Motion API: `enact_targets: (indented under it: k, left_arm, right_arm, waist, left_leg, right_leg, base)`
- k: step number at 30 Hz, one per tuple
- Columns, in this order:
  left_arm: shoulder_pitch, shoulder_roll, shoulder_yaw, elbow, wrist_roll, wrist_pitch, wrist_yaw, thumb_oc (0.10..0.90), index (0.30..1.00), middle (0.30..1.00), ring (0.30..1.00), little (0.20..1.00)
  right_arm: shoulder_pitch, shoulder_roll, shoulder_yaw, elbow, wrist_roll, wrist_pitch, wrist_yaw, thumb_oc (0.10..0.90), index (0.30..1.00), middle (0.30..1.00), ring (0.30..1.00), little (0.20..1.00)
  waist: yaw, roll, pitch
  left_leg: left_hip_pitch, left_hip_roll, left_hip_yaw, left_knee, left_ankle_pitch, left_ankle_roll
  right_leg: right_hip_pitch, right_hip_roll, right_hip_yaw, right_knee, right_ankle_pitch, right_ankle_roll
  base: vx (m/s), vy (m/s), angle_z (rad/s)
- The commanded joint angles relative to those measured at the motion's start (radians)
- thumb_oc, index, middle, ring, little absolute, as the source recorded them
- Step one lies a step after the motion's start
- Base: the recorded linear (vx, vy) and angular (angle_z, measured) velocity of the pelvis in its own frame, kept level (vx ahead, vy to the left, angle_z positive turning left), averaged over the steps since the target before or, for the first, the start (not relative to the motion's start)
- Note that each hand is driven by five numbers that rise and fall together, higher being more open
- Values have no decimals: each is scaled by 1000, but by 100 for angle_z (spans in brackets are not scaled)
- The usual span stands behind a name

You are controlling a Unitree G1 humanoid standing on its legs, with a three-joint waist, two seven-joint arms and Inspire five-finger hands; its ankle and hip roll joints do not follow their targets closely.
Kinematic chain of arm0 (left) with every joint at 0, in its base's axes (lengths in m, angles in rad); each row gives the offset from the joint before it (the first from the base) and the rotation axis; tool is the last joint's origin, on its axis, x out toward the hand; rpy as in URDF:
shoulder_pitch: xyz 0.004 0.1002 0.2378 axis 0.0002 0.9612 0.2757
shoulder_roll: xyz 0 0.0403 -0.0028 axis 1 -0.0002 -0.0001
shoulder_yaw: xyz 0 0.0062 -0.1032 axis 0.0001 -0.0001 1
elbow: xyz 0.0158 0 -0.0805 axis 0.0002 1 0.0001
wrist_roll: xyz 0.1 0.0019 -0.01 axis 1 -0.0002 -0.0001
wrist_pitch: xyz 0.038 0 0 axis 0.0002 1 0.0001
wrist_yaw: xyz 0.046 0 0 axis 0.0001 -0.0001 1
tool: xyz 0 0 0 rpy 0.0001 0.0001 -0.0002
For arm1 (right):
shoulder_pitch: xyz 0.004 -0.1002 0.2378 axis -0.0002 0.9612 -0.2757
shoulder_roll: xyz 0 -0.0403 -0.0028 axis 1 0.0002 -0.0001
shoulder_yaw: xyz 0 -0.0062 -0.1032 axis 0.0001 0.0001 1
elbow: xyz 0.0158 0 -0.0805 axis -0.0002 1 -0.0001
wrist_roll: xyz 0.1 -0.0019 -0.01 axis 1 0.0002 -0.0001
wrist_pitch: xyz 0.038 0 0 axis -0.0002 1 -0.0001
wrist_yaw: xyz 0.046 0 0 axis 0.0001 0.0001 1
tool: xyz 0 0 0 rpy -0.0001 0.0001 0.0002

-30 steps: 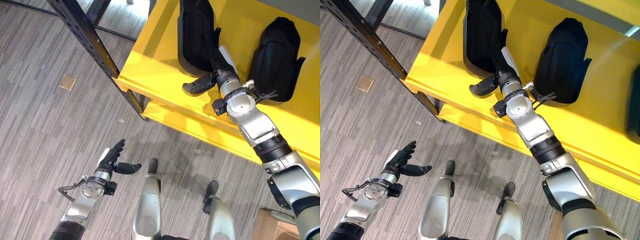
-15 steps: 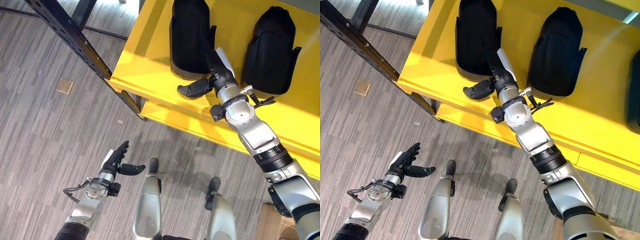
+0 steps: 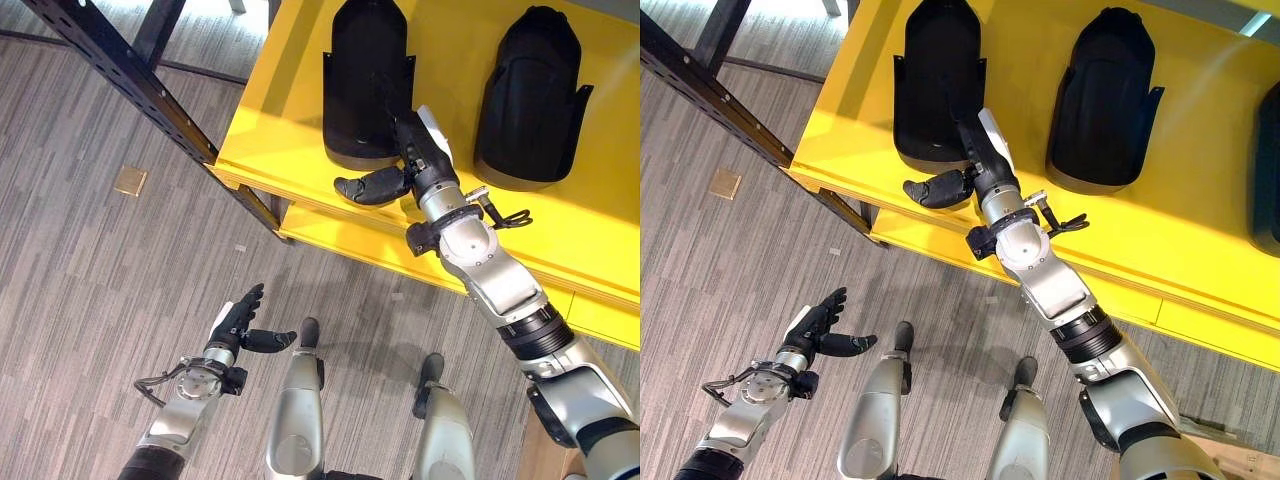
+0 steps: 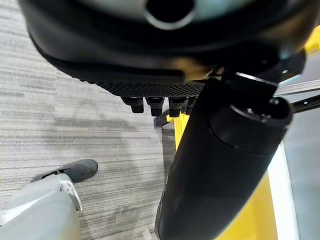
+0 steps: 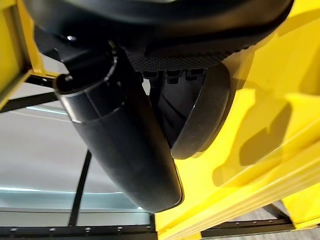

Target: Move parts from the plastic box to the shelf.

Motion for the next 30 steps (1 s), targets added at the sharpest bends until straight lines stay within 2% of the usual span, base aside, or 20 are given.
enact_targets:
  k: [1,8,17,21,24,25,27,28,29,30]
  left_arm:
    - [23,12,-5,-72,-12,-54,-4,900,1000,1000,1000,1000]
    - [28,13,-8,-79,-23,-43,-20,900,1000,1000,1000,1000]
    - [35,16,-10,-81,-29,-41,-39,900,1000,1000,1000,1000]
    - [35,14,-13,-73,-23,-45,-52,900,1000,1000,1000,1000]
    - [37,18,-11,-74,-26,-44,-57,900,1000,1000,1000,1000]
    - [39,18,-9,-71,-25,-46,-59,900,1000,1000,1000,1000]
    - [42,11,-4,-64,-23,-53,-59,900,1000,1000,1000,1000]
    - [42,9,-3,-62,-23,-56,-60,900,1000,1000,1000,1000]
    - [43,8,-3,-64,-21,-54,-59,900,1000,1000,1000,1000]
    - [45,10,-2,-62,-24,-54,-61,900,1000,1000,1000,1000]
  right_arm:
    - [-91,-7,-62,-131,-2,-190,-28,900,1000,1000,1000,1000]
    - [-109,-1,-75,-183,-3,-243,-53,900,1000,1000,1000,1000]
    - [-117,9,-79,-171,15,-260,-59,900,1000,1000,1000,1000]
    - [-121,21,-78,-154,-19,-300,-67,900,1000,1000,1000,1000]
    - [-126,8,-85,-153,-181,-330,-86,900,1000,1000,1000,1000]
    - [-127,-1,-88,-159,-271,-343,-89,900,1000,1000,1000,1000]
    - [-125,-35,-92,-196,-568,-363,-80,900,1000,1000,1000,1000]
    - [-128,-45,-88,-208,-615,-361,-75,900,1000,1000,1000,1000]
    - [-133,-66,-83,-229,-728,-351,-35,900,1000,1000,1000,1000]
    - [-142,-86,-72,-247,-777,-338,1,900,1000,1000,1000,1000]
  waist:
    - [3,32,-13]
    - [9,34,-13]
    - [19,34,-22]
    - [27,29,-31]
    - [29,27,-36]
    - [29,25,-39]
    - [27,23,-46]
    - [27,24,-47]
    - [27,23,-48]
    - [29,24,-50]
  left_leg:
    - [46,-54,55,7,-51,89]
    - [78,-57,53,0,-54,88]
    - [108,-60,48,-13,-55,88]
    - [117,-59,45,-20,-52,88]
    - [123,-56,45,-30,-48,85]
    - [124,-55,46,-35,-46,84]
    - [126,-51,49,-48,-41,81]
    - [127,-50,49,-50,-39,80]
    - [126,-48,48,-53,-39,78]
    - [124,-47,48,-54,-36,77]
  right_leg:
    - [42,41,-77,118,-127,-86]
    - [84,37,-82,96,-121,-83]
    - [127,31,-92,70,-117,-77]
    - [144,29,-98,60,-114,-74]
    - [154,30,-101,45,-109,-71]
    - [157,30,-102,39,-107,-69]
    - [159,30,-102,23,-101,-64]
    - [161,30,-102,20,-100,-64]
    - [163,30,-104,17,-100,-63]
    - [163,30,-103,15,-99,-62]
  base:
    - [0,0,0]
    - [9,7,0]
    - [25,8,1]
    - [40,-13,5]
    - [2,-4,1]
    - [2,-3,6]
    - [-4,1,6]
    - [0,0,0]
    - [0,0,0]
    - [0,0,0]
